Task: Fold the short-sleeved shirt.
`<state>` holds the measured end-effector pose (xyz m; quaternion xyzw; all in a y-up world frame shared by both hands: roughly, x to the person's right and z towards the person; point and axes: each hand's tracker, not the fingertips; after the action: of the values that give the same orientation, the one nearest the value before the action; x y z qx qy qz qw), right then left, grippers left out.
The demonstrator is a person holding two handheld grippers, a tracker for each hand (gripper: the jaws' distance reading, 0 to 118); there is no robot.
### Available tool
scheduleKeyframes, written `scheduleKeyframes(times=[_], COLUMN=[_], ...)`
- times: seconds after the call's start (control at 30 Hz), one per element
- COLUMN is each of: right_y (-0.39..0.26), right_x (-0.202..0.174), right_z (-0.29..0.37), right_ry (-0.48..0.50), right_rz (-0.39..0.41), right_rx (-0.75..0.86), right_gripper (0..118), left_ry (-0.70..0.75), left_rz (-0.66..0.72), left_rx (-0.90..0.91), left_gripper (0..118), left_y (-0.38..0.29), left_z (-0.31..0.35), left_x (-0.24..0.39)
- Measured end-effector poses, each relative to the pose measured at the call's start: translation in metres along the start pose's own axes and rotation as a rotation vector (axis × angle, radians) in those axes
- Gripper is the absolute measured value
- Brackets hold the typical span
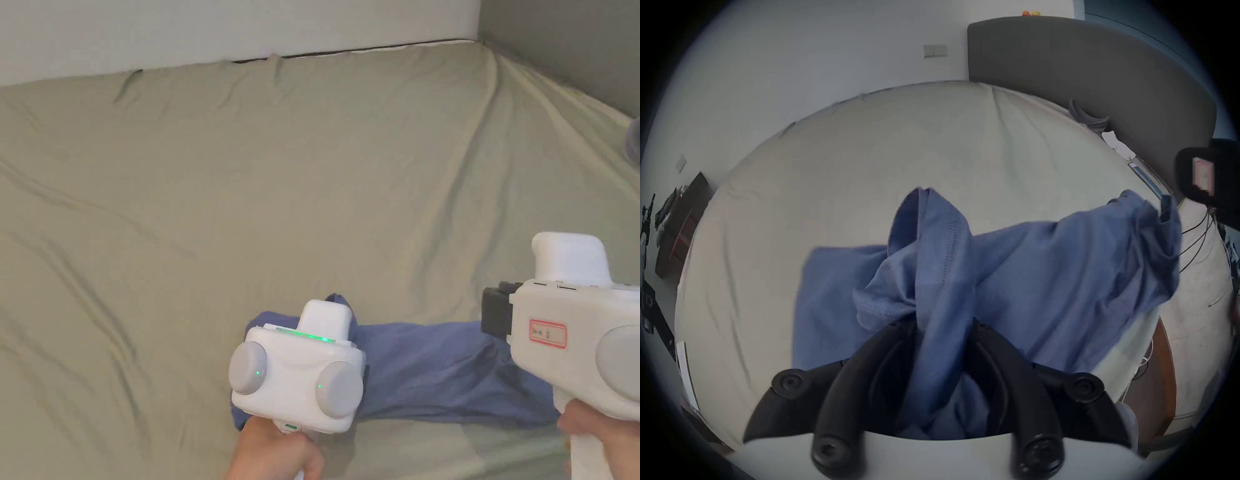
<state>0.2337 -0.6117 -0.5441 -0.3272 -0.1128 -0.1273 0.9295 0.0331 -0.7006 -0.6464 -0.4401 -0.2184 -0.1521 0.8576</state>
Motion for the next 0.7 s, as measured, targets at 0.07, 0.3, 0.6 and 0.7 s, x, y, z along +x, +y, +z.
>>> scheduleKeyframes(times=[0.07, 0.3, 0.6, 0.7], right_y=[0.0, 0.005, 0.006, 0.003], right_x=[0.003, 0.002, -0.009, -0.008], right_z=[0.003, 0.005, 0.0, -0.003], right_ry=[0.001, 0.046, 0.087, 0.078], right_rz=[-0.015, -0.056, -0.045, -0.043], right_rx=[0.001, 0.023, 0.018, 0.003], right_gripper=[6, 6, 6, 6], left_ry=[-0.051, -0.363, 0.079, -0.009], left_rz=[0.036, 0.328, 0.304, 0.264], left_rx=[0.017, 0.174, 0.163, 0.18], left_gripper=[29, 118, 1, 1], left_y=[0.002, -0.006, 0.001, 0.011], left_z=[0.002, 0.067, 0.072, 0.062], left_x=[-0.016, -0.089, -0.112, -0.092])
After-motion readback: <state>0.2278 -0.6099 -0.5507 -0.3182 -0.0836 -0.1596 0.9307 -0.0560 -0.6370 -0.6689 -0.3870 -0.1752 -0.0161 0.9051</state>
